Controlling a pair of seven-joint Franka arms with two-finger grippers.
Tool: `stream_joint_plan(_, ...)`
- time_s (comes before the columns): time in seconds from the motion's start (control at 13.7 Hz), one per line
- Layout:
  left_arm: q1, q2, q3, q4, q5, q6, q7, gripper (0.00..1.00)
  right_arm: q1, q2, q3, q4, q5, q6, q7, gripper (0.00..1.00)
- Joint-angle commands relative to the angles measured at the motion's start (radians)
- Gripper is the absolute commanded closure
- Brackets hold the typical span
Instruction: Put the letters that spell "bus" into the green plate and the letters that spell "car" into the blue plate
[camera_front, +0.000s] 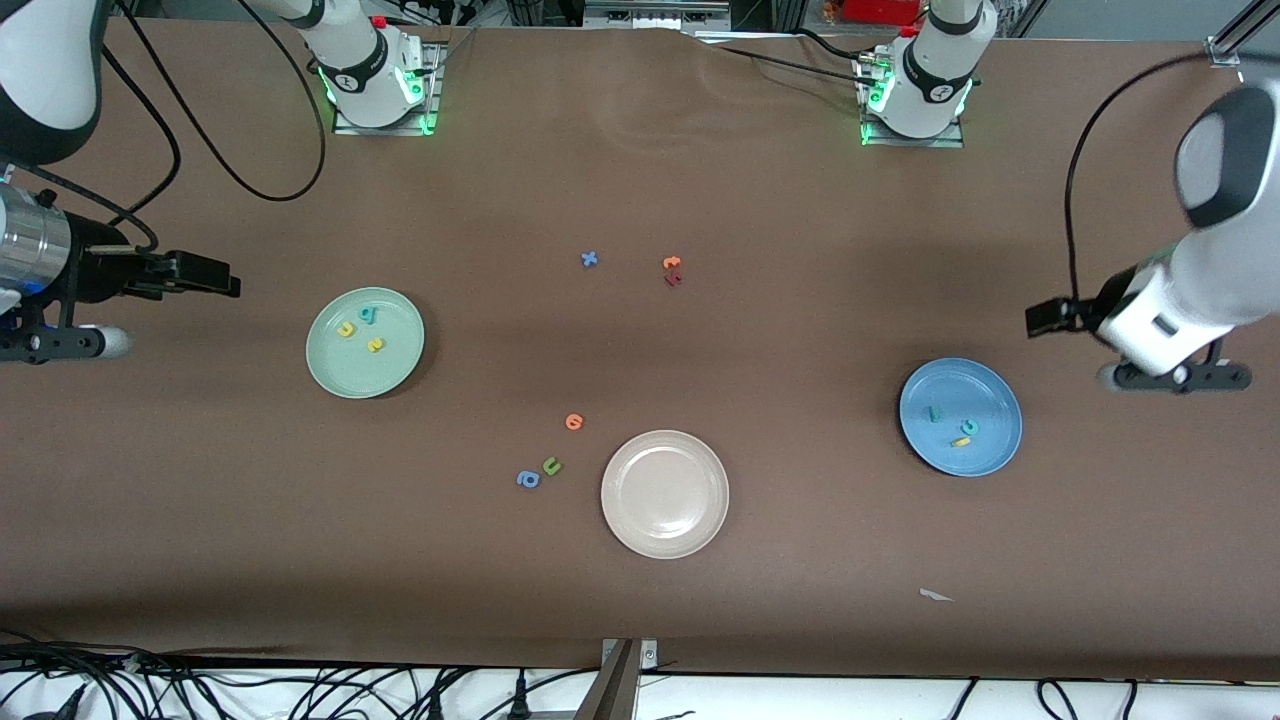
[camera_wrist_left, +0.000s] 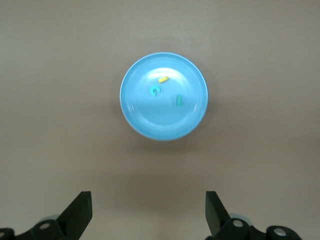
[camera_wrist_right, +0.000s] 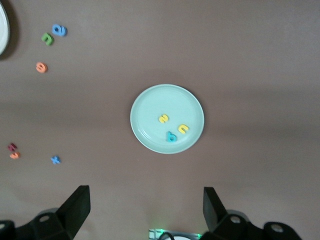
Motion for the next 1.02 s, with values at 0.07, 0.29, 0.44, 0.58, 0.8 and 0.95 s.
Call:
stream_joint_plan(0.07,-0.037,-0.077,0.034,0.005,-0.042,-0.058,0.028,0.00,-0.219,-0.149,0.343,-0.112,-0.183,0.036,0.139,0.00)
stream_joint_plan(0.29,-0.033,-0.075,0.063,0.011,-0.071,-0.053,0.094,0.00,-0.406,-0.327,0.559,-0.353,-0.267,0.199,0.254,0.00)
stream_joint_plan(0.44,-0.017,-0.077,0.063,0.022,-0.071,-0.058,0.100,0.00,-0.471,-0.359,0.624,-0.380,-0.272,0.228,0.254,0.00)
stream_joint_plan(0.58,-0.007,-0.083,0.062,0.019,-0.071,-0.058,0.099,0.00,-0.500,-0.361,0.623,-0.355,-0.255,0.216,0.247,0.00)
stream_joint_plan(0.8,-0.007,-0.084,0.057,0.013,-0.071,-0.055,0.099,0.00,-0.505,-0.366,0.623,-0.350,-0.257,0.178,0.231,0.00)
stream_joint_plan(0.95,-0.007,-0.097,0.054,0.008,-0.071,-0.053,0.099,0.00,-0.505,-0.347,0.606,-0.338,-0.237,0.173,0.227,0.00)
